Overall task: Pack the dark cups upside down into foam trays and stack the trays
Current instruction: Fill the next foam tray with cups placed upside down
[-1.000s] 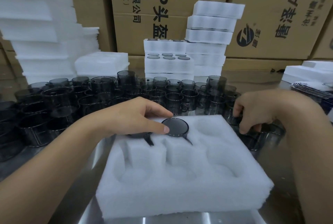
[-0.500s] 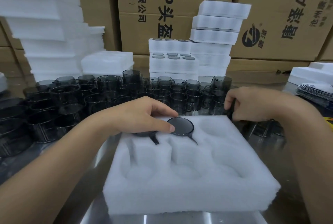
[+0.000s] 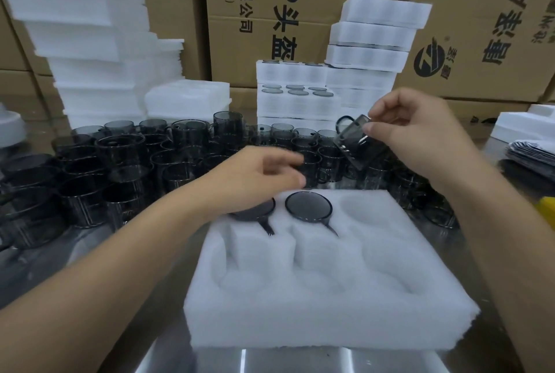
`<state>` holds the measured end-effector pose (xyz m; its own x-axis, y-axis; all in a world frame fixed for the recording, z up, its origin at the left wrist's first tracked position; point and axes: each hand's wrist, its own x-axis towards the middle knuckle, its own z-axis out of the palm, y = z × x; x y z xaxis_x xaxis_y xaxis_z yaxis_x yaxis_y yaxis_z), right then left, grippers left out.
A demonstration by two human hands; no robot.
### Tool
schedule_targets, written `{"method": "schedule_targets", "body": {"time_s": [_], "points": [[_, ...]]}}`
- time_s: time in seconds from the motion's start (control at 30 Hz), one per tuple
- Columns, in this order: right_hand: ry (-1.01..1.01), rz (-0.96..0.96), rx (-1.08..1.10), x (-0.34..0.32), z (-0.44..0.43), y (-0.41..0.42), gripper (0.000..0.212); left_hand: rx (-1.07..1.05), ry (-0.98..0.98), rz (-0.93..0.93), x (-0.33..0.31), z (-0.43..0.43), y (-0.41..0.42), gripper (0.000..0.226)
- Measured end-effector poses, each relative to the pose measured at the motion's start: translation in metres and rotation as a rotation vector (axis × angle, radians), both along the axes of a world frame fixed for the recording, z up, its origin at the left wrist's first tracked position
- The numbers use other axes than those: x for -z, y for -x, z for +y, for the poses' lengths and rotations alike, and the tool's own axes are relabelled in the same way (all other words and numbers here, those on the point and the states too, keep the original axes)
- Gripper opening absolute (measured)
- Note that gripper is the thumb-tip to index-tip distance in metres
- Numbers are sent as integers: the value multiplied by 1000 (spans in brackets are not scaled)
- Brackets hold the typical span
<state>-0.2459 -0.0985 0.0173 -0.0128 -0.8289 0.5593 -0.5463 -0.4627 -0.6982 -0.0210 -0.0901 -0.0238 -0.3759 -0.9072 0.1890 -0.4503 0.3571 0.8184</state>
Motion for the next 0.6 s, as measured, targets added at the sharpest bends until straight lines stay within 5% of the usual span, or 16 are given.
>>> {"method": "schedule_targets", "body": {"time_s": [0.1,0.23,0.6], "points": [[-8,-143,-131,6,-1,-13,25,-139,63,300,-3,-2,3,35],[18,-240,-266,17,0,-28,25,-147,-142,546,-6,-3,4,30],[12,-252,-437,35,-5,-38,27,-63,-244,540,1,-8,0,24]]}}
